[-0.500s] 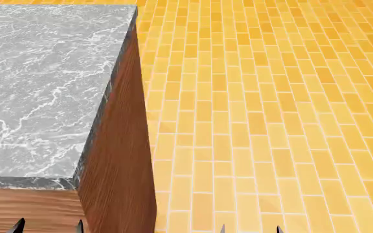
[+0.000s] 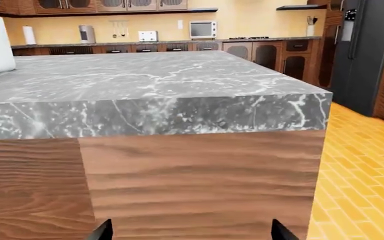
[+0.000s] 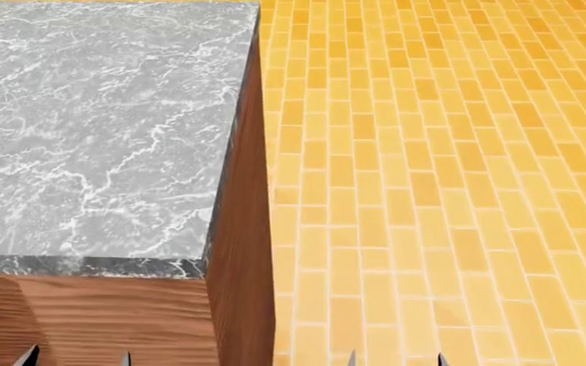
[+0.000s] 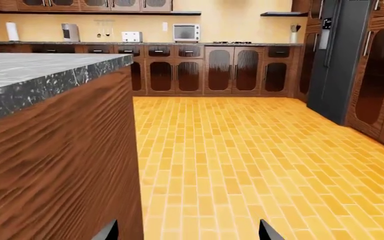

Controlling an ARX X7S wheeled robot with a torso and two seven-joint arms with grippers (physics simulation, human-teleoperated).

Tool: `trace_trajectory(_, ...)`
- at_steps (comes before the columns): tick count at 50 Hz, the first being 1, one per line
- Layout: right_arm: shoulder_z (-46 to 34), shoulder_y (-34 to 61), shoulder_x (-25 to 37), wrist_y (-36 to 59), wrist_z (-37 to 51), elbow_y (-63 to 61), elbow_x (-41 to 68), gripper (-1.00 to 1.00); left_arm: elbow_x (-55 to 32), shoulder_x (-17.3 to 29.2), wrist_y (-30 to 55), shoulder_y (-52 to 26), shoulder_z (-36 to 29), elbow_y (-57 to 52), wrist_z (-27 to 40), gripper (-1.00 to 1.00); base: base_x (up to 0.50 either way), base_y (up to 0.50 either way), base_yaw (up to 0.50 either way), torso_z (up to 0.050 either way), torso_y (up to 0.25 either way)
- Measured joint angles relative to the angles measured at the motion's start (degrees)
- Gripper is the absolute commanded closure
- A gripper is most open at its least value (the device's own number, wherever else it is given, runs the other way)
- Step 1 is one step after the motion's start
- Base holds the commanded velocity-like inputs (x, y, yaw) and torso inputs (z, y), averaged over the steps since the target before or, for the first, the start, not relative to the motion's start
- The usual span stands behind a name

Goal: Place the cup inside the bowl on the dining table and move the bowl to any counter.

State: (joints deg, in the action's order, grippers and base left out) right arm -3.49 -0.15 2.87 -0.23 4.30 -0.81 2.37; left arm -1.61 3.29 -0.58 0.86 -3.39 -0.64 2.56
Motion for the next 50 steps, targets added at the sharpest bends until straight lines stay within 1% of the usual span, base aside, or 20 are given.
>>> trace_trajectory(6,-0.7,-0.1,0.7,-0.3,0.6,-0.2,0.4,-1.0,0.0,0.4,0.1,0.2,-0.8,-0.3,0.8,-1.0,-0.5,0.1,0.0,0.0,0.0)
trace_trajectory(10,-1.1,-0.2,1.1,-0.6,1.0,-0.2,0.7,-1.0,-0.1,0.7,0.0,0.3,-1.3,-0.5,1.3,-1.0,-0.47,0.38,0.0,0.0,0.0)
trace_trajectory(50,-4.7,0.7,3.6,-1.7,3.6,0.9,2.9,-1.0,-1.6,3.5,-0.2,1.0,-4.3,-1.1,4.7,-1.0,-0.25,0.5,0.0,0.0,0.0)
